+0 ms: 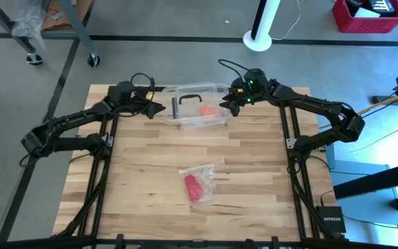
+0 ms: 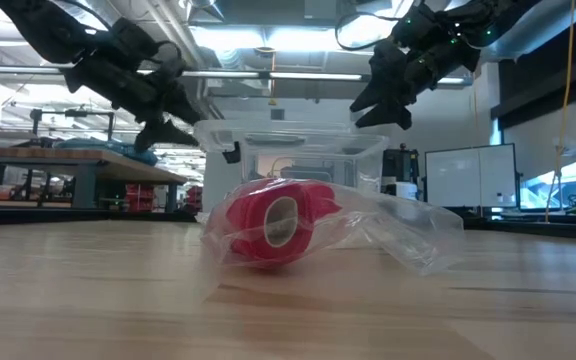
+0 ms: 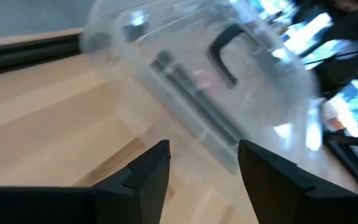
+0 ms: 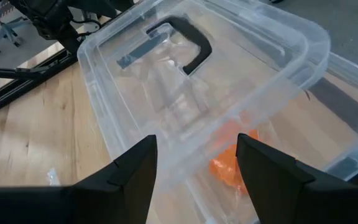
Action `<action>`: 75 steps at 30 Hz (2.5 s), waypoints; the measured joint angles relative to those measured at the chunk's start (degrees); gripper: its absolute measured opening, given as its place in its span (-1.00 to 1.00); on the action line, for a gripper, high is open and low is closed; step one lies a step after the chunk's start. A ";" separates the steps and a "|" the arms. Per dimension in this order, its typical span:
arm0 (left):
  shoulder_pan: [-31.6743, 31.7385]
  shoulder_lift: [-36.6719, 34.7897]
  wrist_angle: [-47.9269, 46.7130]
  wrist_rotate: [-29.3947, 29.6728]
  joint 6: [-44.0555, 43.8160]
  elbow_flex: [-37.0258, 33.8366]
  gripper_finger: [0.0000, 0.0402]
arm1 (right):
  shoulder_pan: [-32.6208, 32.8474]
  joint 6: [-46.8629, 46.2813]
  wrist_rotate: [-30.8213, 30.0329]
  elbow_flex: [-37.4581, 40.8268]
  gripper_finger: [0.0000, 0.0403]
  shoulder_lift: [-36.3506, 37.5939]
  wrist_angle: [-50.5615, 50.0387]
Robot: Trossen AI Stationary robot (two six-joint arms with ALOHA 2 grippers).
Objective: Roll bandage
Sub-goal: Open the lid of the transparent container
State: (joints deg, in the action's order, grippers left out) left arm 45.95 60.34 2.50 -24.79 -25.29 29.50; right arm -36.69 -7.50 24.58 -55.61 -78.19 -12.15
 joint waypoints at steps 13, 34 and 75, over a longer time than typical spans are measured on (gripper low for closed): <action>-0.87 1.92 1.44 0.06 1.49 0.02 -0.09 | 3.87 0.28 -3.30 0.00 0.10 -2.79 0.95; -1.70 1.92 2.68 0.10 -1.59 0.00 -0.09 | 5.63 -3.36 -7.03 0.02 0.10 -5.16 1.78; -1.81 -0.52 10.74 -4.88 2.16 0.13 -0.80 | 6.30 -0.50 -5.44 0.02 0.10 -5.40 1.48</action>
State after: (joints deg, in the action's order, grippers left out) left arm 44.14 59.82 13.24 -29.67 -23.12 29.63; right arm -30.39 -7.99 19.14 -55.59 -83.59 -10.66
